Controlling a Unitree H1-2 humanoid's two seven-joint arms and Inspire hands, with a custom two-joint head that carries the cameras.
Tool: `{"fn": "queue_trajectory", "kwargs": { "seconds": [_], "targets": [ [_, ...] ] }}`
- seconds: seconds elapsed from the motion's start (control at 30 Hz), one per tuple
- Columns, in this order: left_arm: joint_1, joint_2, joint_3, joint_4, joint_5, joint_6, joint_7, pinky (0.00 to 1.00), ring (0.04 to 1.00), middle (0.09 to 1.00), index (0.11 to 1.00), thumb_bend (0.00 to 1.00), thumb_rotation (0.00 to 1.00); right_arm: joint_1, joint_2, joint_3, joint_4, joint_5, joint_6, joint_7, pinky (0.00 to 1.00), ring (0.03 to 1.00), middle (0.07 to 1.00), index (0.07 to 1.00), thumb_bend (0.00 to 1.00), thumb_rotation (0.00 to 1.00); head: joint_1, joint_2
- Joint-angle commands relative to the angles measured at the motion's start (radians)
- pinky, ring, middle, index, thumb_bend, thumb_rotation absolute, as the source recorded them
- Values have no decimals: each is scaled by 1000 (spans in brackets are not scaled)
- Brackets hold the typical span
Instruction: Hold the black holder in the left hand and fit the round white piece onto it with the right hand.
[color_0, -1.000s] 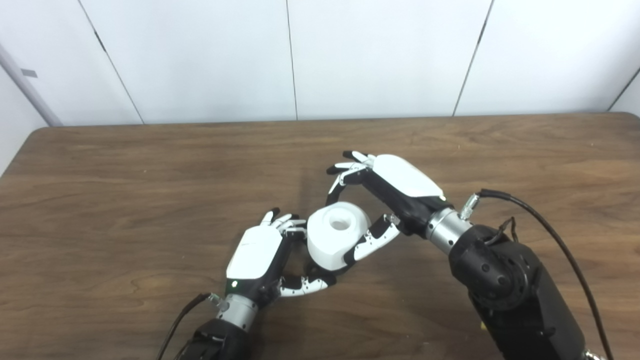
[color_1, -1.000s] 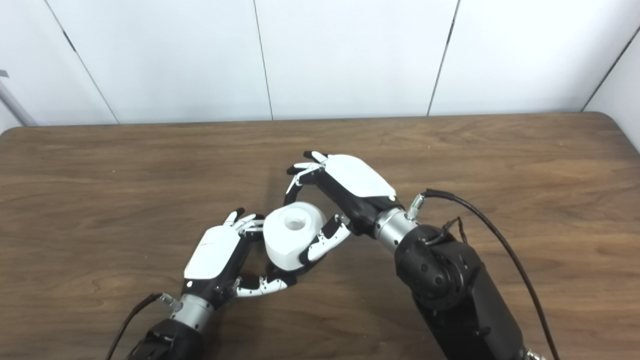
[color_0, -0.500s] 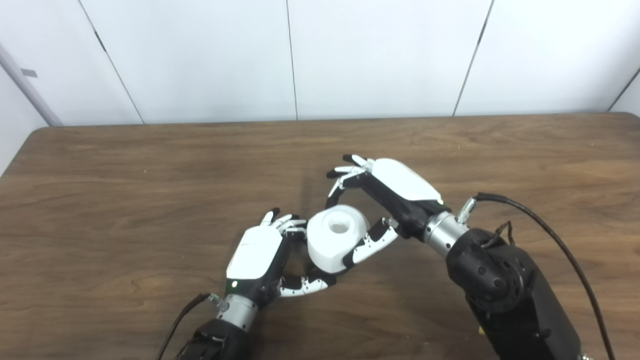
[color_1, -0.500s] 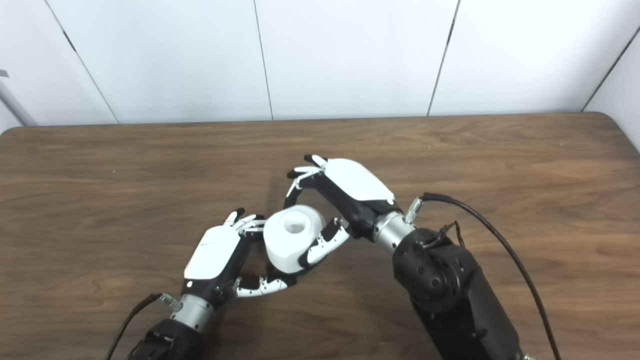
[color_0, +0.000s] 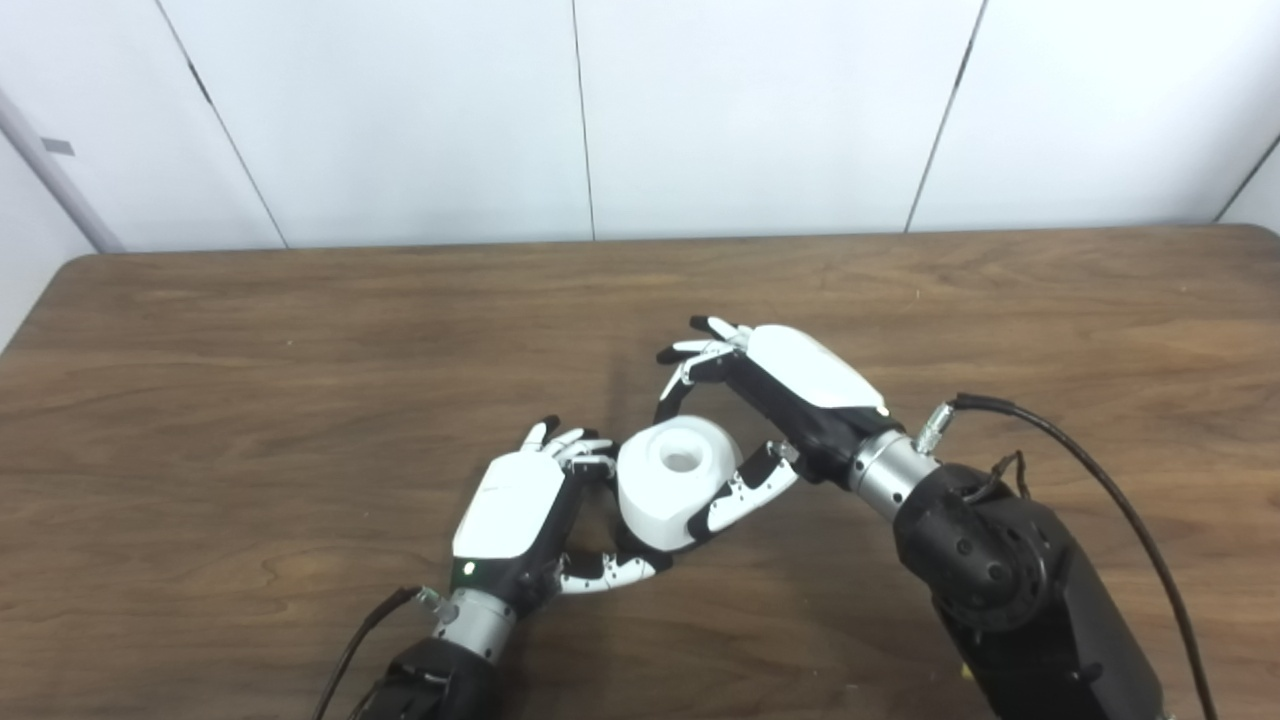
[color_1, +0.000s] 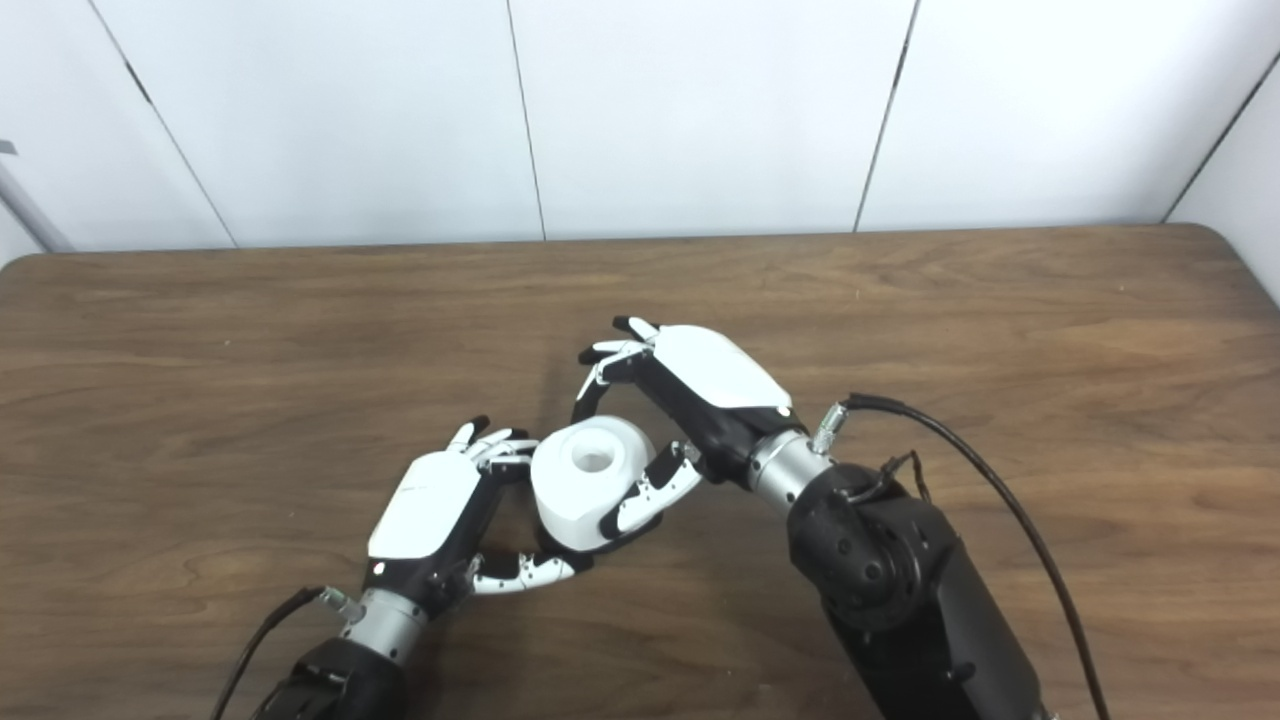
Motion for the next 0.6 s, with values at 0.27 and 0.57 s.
{"fn": "queue_trajectory", "kwargs": {
  "seconds": [0.27,0.57],
  "targets": [
    [1,3,-14,3,15,-1,-9,1000,882,787,486,522,53,-42,-16,-1,-11,-12,-39,-8,1000,992,862,490,525,150,-2,-3],
    [-2,6,-14,7,17,-5,-5,1000,883,788,486,522,54,-46,-22,-2,-17,-8,-27,4,1000,1000,903,654,998,326,-4,-6]
  ]
}}
